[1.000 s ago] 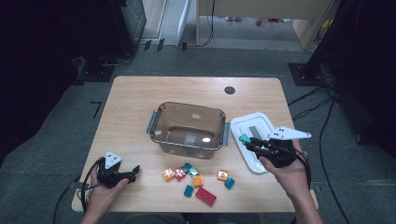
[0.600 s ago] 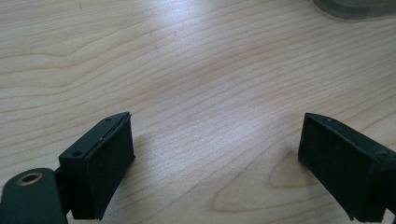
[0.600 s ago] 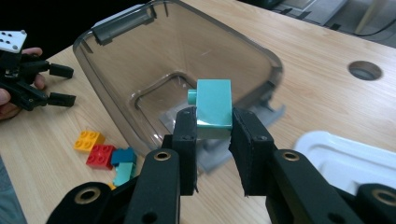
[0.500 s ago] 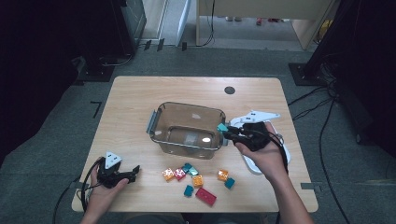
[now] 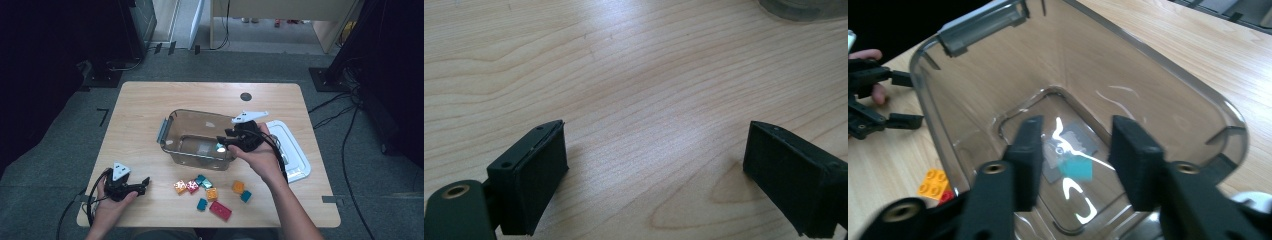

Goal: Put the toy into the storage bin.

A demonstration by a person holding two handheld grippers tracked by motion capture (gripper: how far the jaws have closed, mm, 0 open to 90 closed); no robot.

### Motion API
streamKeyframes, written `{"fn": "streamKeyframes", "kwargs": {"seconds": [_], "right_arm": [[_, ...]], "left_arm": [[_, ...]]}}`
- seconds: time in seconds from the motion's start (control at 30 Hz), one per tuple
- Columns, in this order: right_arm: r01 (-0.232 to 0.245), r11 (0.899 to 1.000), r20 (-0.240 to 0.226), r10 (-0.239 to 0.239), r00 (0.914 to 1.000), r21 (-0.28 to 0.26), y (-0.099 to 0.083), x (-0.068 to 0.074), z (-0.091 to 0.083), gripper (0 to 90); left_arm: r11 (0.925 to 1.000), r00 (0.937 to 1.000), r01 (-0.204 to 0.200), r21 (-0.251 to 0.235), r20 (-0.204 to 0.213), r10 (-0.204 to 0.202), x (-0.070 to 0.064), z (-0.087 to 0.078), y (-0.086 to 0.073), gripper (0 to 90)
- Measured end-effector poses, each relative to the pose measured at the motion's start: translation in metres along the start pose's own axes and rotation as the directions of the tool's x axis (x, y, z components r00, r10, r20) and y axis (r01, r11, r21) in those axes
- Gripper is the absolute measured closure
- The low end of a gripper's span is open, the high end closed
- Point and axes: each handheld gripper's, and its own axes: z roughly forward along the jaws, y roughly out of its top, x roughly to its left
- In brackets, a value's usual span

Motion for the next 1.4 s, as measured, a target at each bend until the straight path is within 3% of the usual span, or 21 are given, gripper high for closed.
{"fn": "streamKeyframes", "kwargs": {"seconds": [0.13, 0.33, 0.6, 0.97, 1.13, 1.4], "right_arm": [[-0.028, 0.999, -0.019, 0.027, 0.9994, -0.033, -0.003, 0.002, -0.006, 44.5], [-0.022, 0.998, -0.018, 0.021, 0.9996, -0.063, -0.009, 0.003, -0.028, 35.2], [-0.051, 0.997, -0.006, 0.051, 0.9987, -0.058, -0.032, -0.001, -0.05, 1.0], [-0.109, 0.993, 0.051, 0.111, 0.9925, -0.052, -0.078, -0.014, -0.07, 0.0], [-0.125, 0.992, 0.075, 0.126, 0.9892, -0.018, -0.107, -0.017, -0.069, 0.0], [-0.125, 0.992, 0.065, 0.125, 0.9901, -0.004, -0.132, -0.013, -0.064, 0.0]], "left_arm": [[1.0, 1.0, 0.0, 0.0, 0.0, 0.0, 0.0, 0.0, 0.0, 10.3], [1.0, 1.0, 0.0, 0.0, 0.0, 0.0, 0.0, 0.0, 0.0, 10.3], [1.0, 1.0, 0.001, 0.0, 0.0, -0.001, 0.0, 0.0, 0.0, 10.2], [1.0, 1.0, 0.001, 0.001, 0.0, -0.001, 0.0, 0.0, 0.0, 10.3], [1.0, 1.0, -0.001, 0.002, 0.0, 0.001, 0.0, 0.0, 0.0, 10.3], [1.0, 1.0, -0.001, 0.002, 0.0, 0.001, 0.0, 0.0, 0.0, 10.3]]}}
